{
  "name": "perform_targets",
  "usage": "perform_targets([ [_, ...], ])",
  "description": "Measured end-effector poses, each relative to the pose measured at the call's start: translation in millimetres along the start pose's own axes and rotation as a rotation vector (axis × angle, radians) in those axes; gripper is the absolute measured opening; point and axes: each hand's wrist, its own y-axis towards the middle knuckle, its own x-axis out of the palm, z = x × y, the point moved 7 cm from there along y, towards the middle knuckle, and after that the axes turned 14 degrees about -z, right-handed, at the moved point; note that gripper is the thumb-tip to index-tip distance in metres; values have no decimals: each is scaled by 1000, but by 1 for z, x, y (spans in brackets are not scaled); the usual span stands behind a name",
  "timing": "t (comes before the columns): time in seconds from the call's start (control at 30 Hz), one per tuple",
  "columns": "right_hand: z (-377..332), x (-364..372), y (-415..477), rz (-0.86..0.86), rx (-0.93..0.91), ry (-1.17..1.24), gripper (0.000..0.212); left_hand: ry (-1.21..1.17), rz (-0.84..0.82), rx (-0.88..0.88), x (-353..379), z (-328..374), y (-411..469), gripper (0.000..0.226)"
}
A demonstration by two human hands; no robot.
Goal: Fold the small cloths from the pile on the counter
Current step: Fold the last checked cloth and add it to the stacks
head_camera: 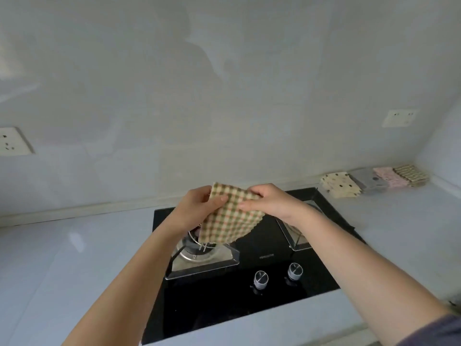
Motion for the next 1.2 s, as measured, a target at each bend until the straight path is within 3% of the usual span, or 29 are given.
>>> perform_targets([
  [0.1, 24, -36, -34, 108, -45, 256, 21, -62, 145, 53, 41, 15, 19, 8],
  [0.2, 55, -67, -65, 236, -68, 551, 23, -127, 166, 29, 88, 19, 42, 19],
  [0.3, 80, -91, -88, 255, -100, 692, 29, -82, 231, 25, 130, 21, 75, 32],
  [0.43, 121, -140, -111, 389, -12, 600, 31, -62, 284, 49, 186, 31, 122, 40],
  [0.6, 163, -233, -140, 678, 41, 334, 20, -97, 187, 13, 267, 34, 195, 20],
  [0.7, 180, -292, -152, 794, 88, 51, 39, -74, 199, 45, 305, 43, 242, 23],
  [0.77, 190, -331, -161, 852, 89, -19, 36, -72, 199, 38, 326, 50, 275, 28],
  [0.87, 216, -386, -175, 848, 99, 182, 29, -128, 136, 10, 362, 62, 326, 24],
  [0.97, 247, -423, -184, 673, 101, 539, 25, -232, 60, -30, 404, 73, 374, 10],
  [1.1, 281, -481, -210, 789, 125, 490, 12, -205, -65, -85, 466, 77, 425, 21],
  [1.2, 306, -526, -223, 879, 159, 440, 16, -98, -73, -89, 504, 80, 460, 19],
])
